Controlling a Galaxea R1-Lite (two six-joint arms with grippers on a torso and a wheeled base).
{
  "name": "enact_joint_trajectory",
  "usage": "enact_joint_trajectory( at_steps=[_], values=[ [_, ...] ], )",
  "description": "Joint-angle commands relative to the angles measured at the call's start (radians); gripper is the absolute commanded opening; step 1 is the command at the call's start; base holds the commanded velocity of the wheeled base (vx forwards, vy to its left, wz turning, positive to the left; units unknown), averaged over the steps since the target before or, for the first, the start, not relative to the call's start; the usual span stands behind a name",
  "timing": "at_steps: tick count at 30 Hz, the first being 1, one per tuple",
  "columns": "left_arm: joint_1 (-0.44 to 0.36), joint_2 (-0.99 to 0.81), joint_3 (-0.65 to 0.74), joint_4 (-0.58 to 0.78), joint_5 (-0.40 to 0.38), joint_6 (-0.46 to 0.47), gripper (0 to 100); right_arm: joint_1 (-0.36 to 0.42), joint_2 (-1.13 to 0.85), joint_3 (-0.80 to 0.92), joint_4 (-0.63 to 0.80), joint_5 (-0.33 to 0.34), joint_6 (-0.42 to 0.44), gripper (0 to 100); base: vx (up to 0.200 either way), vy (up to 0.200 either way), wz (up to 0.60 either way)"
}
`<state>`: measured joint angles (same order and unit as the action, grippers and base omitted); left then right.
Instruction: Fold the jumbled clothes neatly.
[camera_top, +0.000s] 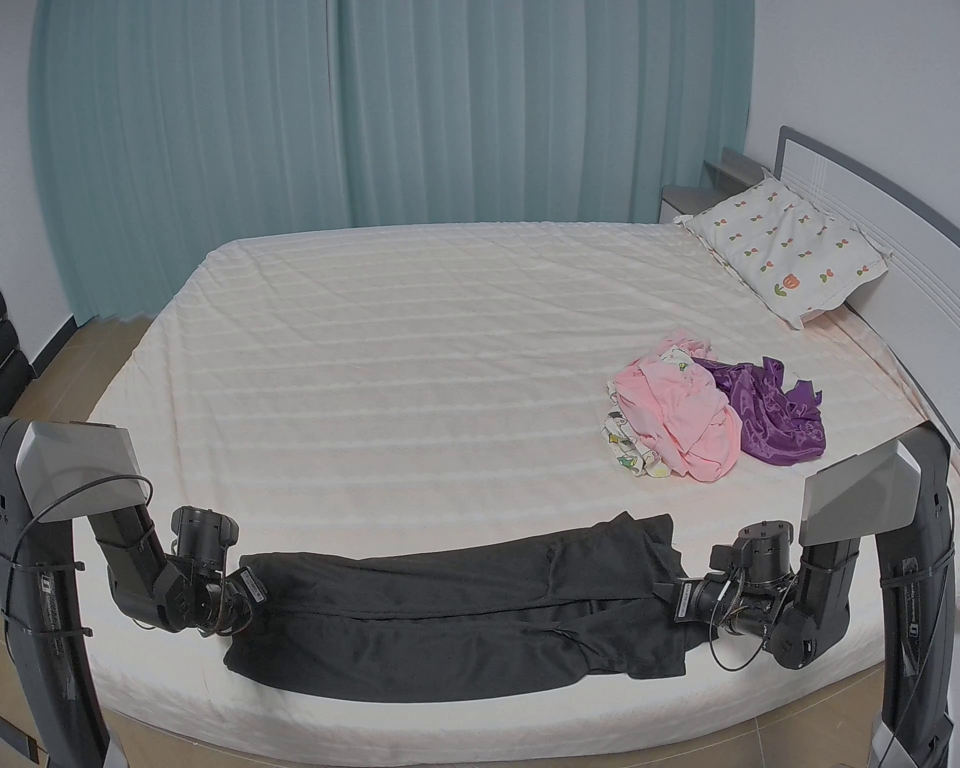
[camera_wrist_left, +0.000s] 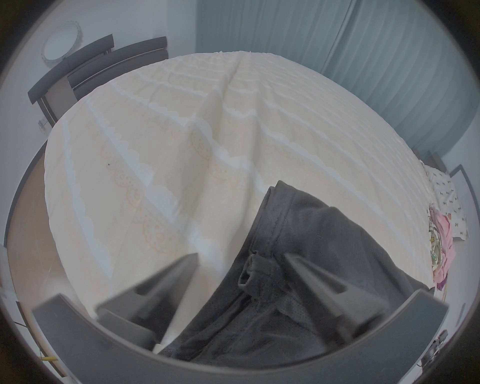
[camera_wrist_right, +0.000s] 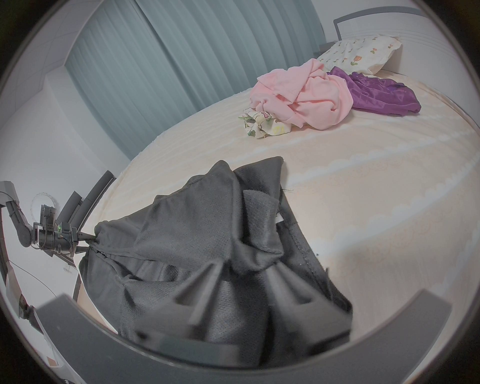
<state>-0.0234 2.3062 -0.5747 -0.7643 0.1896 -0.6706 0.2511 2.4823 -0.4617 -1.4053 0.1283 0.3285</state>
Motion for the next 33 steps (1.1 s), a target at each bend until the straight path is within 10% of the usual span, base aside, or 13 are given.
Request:
enact_joint_trajectory(
  at_steps=[1, 15, 32, 33],
  values=[
    [-0.001, 0.001, 0.01, 0.0, 0.002, 0.002, 100, -0.001, 0.007, 0.003, -0.001, 0.001, 0.0, 100, 0.0, 0.0, 0.0],
    [0.072, -0.218, 0.072, 0.016, -0.038, -0.012, 100, -0.073, -0.149, -0.009, 0.006, 0.054, 0.061, 100, 0.0, 0.0, 0.0],
    [0.076, -0.145, -0.185, 0.169, -0.121, -0.125, 100, -0.019, -0.019, -0.262, 0.21, 0.131, 0.167, 100, 0.0, 0.0, 0.0],
    [0.074, -0.131, -0.185, 0.166, -0.121, -0.125, 100, -0.019, -0.017, -0.273, 0.233, 0.131, 0.164, 0, 0.0, 0.0, 0.0]
  ],
)
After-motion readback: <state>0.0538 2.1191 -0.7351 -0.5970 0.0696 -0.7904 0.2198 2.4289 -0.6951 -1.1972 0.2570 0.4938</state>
